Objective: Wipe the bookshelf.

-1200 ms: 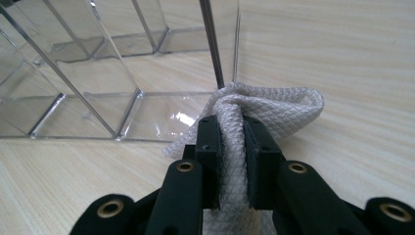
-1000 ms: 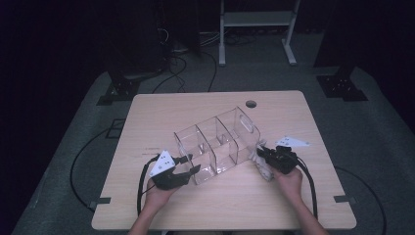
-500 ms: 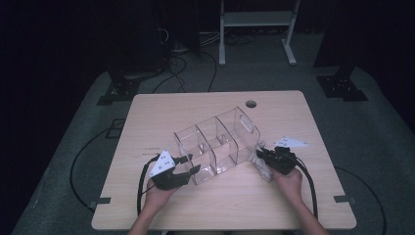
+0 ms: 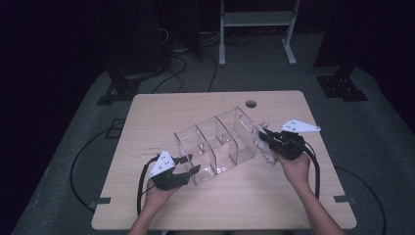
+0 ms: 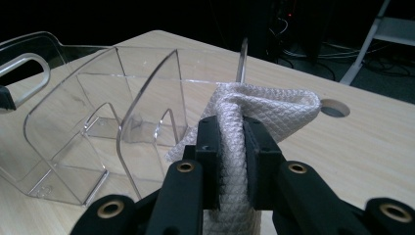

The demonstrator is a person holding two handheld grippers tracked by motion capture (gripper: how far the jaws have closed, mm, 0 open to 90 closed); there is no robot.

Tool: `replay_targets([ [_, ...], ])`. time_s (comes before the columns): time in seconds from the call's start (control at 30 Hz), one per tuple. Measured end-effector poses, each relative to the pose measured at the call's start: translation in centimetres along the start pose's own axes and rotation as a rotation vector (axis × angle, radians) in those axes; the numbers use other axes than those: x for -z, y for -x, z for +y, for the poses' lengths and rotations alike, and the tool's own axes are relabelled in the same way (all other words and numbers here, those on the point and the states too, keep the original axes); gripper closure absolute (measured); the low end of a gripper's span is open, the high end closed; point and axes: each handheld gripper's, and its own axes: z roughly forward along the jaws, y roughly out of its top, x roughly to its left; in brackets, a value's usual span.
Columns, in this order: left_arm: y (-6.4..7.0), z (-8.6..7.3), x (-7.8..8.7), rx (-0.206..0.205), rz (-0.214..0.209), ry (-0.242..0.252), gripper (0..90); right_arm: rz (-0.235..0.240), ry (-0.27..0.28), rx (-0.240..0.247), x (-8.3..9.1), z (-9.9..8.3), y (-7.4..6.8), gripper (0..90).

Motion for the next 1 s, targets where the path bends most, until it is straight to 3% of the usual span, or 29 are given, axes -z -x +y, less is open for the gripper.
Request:
replay_targets([
  [0.2,0.0,0.0,0.0,0.000,0.000,0.000,48.9,0.001,-0.013,-0.008,-0.8,1.4,0.3,78.1],
  [0.4,0.0,0.0,0.0,0.001,0.001,-0.001,48.9,-0.002,-0.025,-0.009,-0.5,0.6,0.3,78.4],
  [0.7,0.1,0.0,0.0,0.002,0.003,-0.001,49.0,-0.001,-0.035,-0.058,-1.0,-3.3,0.5,78.4],
  [1.0,0.2,0.0,-0.1,0.001,0.007,-0.001,48.9,0.000,-0.168,-0.118,-4.3,-7.7,1.2,78.2],
])
